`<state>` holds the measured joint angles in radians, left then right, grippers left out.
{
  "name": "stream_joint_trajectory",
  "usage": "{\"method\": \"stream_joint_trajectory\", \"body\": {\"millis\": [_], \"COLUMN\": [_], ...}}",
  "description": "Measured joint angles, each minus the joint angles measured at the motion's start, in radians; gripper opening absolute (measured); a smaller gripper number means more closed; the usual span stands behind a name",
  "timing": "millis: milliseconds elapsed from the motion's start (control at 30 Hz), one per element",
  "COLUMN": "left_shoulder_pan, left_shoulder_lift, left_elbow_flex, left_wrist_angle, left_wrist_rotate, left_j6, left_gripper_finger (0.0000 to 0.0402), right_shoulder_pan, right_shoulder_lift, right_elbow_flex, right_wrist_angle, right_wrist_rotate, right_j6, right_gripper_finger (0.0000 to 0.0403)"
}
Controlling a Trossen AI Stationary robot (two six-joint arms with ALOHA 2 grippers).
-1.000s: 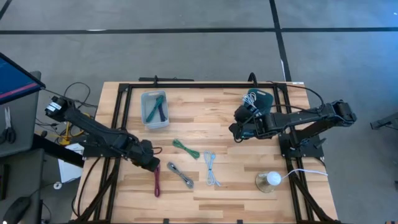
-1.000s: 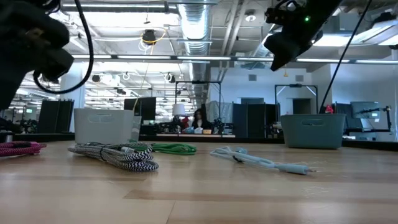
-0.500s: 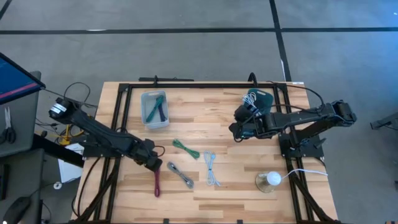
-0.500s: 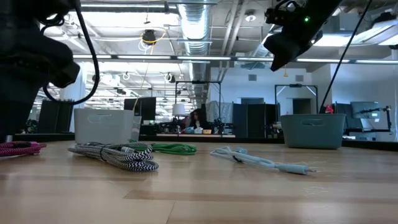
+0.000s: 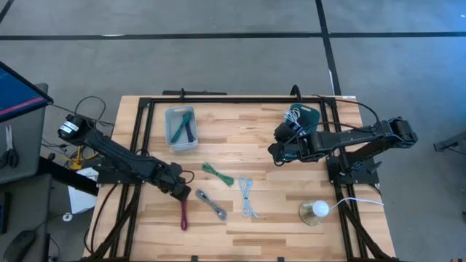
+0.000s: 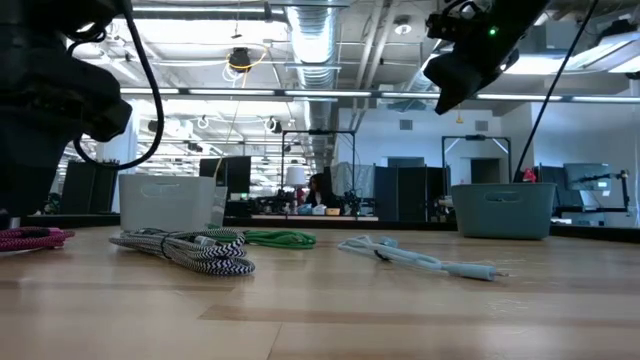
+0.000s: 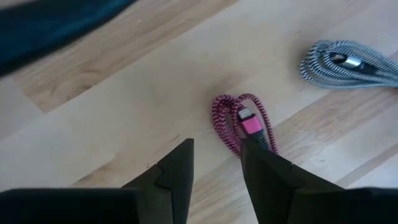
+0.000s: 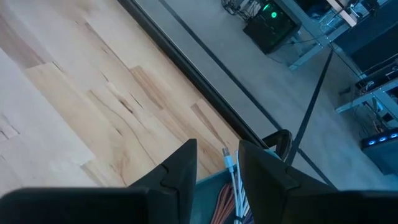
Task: Pick & Place USB Port
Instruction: Put the pink patterned USB cable into the gray bin
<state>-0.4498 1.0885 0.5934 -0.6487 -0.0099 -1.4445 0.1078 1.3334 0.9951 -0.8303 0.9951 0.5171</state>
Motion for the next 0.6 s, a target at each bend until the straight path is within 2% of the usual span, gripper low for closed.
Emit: {"method": "stream_joint_trajectory", "body": {"millis": [467,600], "left_shoulder_pan": [0.04,0.04], "left_shoulder_lift": [0.008,0.017], "left_elbow_flex": [-0.006,-0.098], "left_wrist_angle": [0.037,0.233], "left_wrist_rotate": [0.017,0.063], "left_j6": [0.0,-0.005], "left_gripper_finger": [0.0127,0.0127], "right_shoulder_pan": [0.0,0.0], "right_shoulder_lift": [0.0,0.0], "right_elbow_flex": [0.0,0.0], "right_wrist_angle": [-0.001,-0.004], "right_wrist_rotate": [0.0,0.0], "right_j6": [0.0,0.0], "right_gripper_finger": [0.0111,0.0111]}}
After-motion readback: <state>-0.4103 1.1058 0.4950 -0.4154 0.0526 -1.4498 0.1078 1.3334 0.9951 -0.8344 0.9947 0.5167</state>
